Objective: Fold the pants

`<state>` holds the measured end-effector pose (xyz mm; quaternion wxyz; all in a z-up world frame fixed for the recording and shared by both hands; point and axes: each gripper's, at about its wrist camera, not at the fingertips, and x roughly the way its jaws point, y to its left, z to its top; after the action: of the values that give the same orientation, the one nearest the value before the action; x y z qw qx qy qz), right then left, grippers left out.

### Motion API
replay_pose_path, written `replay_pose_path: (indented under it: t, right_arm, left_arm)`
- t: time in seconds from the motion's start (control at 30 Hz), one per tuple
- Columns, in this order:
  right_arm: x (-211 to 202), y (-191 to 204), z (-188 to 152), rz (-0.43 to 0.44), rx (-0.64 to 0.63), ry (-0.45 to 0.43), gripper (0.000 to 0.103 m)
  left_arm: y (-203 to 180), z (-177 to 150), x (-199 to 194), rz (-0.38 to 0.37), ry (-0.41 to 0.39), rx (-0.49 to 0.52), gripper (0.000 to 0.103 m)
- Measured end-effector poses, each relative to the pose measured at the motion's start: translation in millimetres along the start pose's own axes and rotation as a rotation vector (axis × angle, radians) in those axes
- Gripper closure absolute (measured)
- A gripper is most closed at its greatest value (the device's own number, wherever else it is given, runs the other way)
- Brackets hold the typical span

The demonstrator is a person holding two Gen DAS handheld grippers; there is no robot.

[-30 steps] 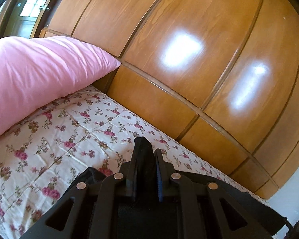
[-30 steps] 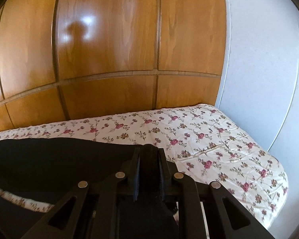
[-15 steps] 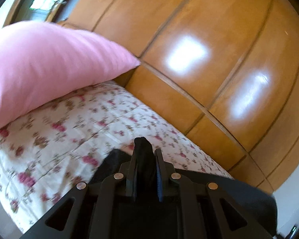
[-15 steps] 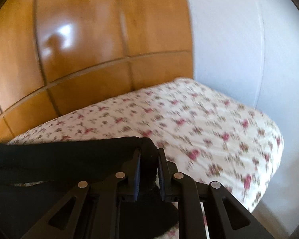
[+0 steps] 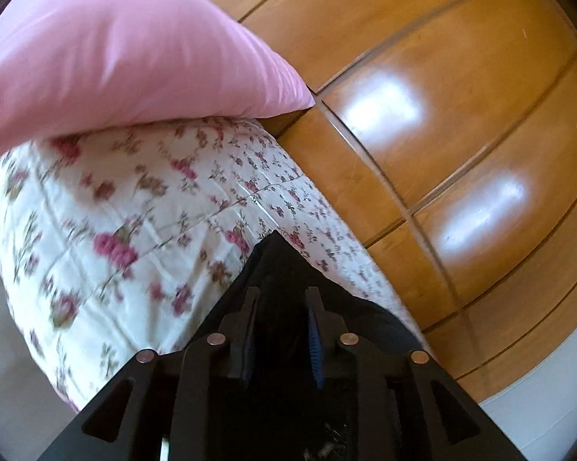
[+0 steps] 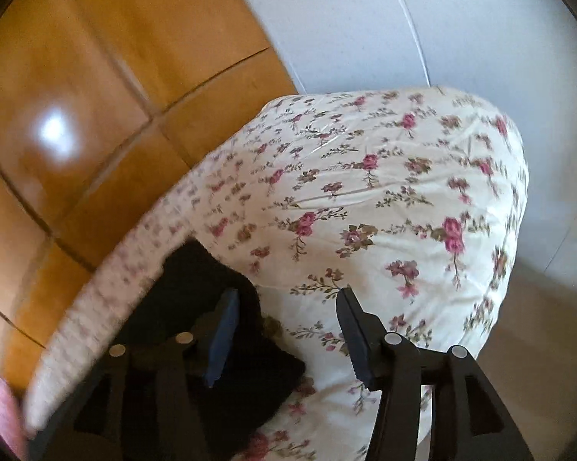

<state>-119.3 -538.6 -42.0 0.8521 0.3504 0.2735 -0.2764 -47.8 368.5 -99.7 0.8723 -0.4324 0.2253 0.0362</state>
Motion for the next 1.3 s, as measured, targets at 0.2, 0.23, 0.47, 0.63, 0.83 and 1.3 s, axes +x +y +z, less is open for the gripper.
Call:
replay_pose_path:
  t: [0.2, 0.23, 0.47, 0.63, 0.83, 1.3]
  right_arm:
    - [-27.4, 1.7, -0.3, 0.129, 0.087, 0.007, 0.049]
    - [-27.9, 4.0, -1.6, 0.164, 0.089, 0.022, 0.049]
    - [16.5, 21.2, -23.0, 0.345, 0.171, 0.245, 0.049]
    - [50.2, 39.1, -9.2, 0.294, 0.197, 0.274, 0.087]
    - [-8.2, 69.9, 5.6, 0.549, 0.098, 0.053, 0.087]
    - [38.1, 47.7, -44.6, 0.351, 0.018, 0.275, 0.062]
  left_arm:
    - [11.2, 1.6, -23.9, -0.038, -0.039, -0.145, 0.075]
    - [10.3, 0.7, -24.9, -0.055, -0.032, -0.164, 0.074]
    - [-27.4, -25.2, -3.7, -0.166, 0.124, -0.117, 0.066]
    - [-42.9, -31.2, 7.6, -0.093, 0.131, -0.023, 0.065]
    - [-34.3, -27.0, -4.1, -0.126, 0.093, -0.045, 0.065]
    - [-39.9, -26.6, -31.7, -0.189, 0.071, -0.023, 0.059]
